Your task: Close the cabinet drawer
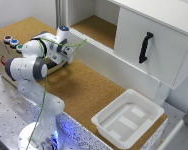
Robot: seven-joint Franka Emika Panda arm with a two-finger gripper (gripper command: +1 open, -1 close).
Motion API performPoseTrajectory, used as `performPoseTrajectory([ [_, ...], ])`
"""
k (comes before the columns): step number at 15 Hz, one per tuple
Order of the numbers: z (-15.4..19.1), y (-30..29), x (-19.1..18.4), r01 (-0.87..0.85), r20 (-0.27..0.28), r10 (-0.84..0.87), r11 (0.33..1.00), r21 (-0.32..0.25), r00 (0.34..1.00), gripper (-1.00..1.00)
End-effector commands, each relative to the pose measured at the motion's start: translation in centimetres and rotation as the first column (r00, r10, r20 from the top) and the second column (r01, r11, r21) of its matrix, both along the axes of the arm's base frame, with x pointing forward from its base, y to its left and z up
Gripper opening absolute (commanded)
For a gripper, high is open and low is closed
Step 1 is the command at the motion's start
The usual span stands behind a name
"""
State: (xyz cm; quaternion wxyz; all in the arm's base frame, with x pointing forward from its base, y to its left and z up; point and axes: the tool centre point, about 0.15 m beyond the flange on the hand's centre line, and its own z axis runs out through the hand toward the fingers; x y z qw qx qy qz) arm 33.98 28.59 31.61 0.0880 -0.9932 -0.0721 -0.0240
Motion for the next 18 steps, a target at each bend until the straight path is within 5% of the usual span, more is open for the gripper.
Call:
performPoseTrajectory([
  [1,-0.4,6.1,-3.6,0.018,-0.009,-0.018,1.000,-0.016,1.000,-1.00],
  [2,0.2,6.4,-4.1,0.029,-0.005,-0.029,1.000,-0.009,1.000,1.00],
  [7,6.1,4.4,-7.4,0.113,0.101,-0.118,0.992,0.060,0.988,1.00],
  [10,8.0,3.5,-8.7,0.141,0.149,-0.147,0.989,0.050,0.978,1.00],
  [18,8.1,-1.7,-6.5,0.295,0.129,-0.290,0.955,-0.021,0.948,1.00],
])
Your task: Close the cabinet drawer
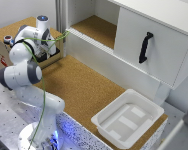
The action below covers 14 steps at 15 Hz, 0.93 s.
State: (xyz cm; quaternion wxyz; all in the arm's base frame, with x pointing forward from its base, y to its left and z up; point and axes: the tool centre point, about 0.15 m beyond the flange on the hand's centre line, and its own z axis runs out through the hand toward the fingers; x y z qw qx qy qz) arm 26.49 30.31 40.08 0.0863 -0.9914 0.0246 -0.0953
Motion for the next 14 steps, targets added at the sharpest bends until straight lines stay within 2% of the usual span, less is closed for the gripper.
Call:
performPoseTrajectory([
  [1,-0.4,-4.3,1.4,0.117,-0.009,-0.118,0.992,-0.051,0.993,1.00],
  [6,-0.1,-11.5,4.0,0.217,-0.008,-0.219,0.971,-0.096,0.976,1.00],
  [10,-0.2,-17.6,4.8,0.279,-0.017,-0.281,0.959,-0.051,0.960,1.00],
  [14,-0.3,-24.9,5.3,0.312,-0.020,-0.313,0.949,-0.039,0.950,1.00],
])
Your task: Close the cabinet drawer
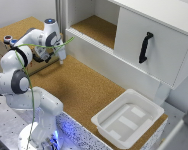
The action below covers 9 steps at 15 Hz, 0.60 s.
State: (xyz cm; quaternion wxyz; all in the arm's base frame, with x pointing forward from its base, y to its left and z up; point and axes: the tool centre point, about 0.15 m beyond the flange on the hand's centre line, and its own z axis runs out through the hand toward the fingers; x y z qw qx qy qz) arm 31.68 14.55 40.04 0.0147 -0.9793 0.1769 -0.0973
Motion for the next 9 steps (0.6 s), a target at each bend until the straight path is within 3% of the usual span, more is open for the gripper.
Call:
performPoseTrajectory([
  [1,-0.3,-10.7,0.2,0.005,0.008,-0.005,0.998,0.067,1.000,1.00],
  [9,-1.0,-25.4,3.3,0.037,-0.040,-0.035,0.999,0.038,0.999,1.00],
])
